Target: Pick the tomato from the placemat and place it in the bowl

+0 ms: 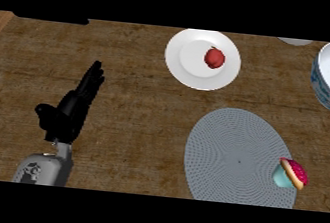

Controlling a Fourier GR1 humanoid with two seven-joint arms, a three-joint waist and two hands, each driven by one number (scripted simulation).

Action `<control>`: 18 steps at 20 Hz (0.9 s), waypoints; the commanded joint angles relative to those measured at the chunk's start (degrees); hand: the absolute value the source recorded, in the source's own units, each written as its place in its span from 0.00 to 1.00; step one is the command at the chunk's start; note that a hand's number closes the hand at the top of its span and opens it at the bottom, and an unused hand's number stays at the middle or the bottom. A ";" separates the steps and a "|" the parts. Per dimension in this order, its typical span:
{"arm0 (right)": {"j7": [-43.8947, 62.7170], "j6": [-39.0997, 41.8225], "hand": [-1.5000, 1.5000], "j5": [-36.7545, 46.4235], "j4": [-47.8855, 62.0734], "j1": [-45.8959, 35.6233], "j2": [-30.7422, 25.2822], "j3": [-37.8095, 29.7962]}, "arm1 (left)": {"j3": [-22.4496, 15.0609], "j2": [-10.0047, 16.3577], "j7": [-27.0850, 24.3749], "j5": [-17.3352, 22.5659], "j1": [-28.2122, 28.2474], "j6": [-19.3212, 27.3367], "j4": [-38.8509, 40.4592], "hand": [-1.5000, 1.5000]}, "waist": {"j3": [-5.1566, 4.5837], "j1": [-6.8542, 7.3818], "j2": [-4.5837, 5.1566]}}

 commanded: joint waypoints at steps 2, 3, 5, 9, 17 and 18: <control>-9.85 -8.86 1.00 6.23 15.02 -2.22 1.32 0.80 | -1.23 -0.75 -1.10 -0.32 2.65 -0.09 -1.48 0.50 | 0.01 -0.10 -0.13; -13.18 -9.40 1.00 6.71 20.20 -3.56 0.09 0.22 | -0.36 0.03 0.12 0.63 2.23 -0.75 -2.19 0.50 | 0.04 0.38 0.04; -15.20 -10.12 1.00 7.99 26.27 -6.25 -0.06 0.55 | -0.80 0.35 1.43 0.18 2.37 -0.77 -3.88 0.50 | 0.05 0.45 -0.01; -20.35 -8.00 1.00 9.16 36.30 -7.99 -2.08 0.64 | -0.61 -0.60 2.41 0.27 -1.88 -0.30 -1.32 0.50 | 0.12 0.93 0.46; -27.62 3.90 0.00 5.71 47.11 -10.60 -2.84 -1.94 | 0.21 -1.00 -0.27 -0.89 -2.12 1.14 1.76 0.50 | 0.15 0.57 0.58; -28.95 2.76 0.00 5.56 48.40 -10.42 -1.51 -2.31 | -0.17 -0.17 0.86 -0.41 -1.23 -0.11 -0.03 0.50 | 0.20 1.12 0.63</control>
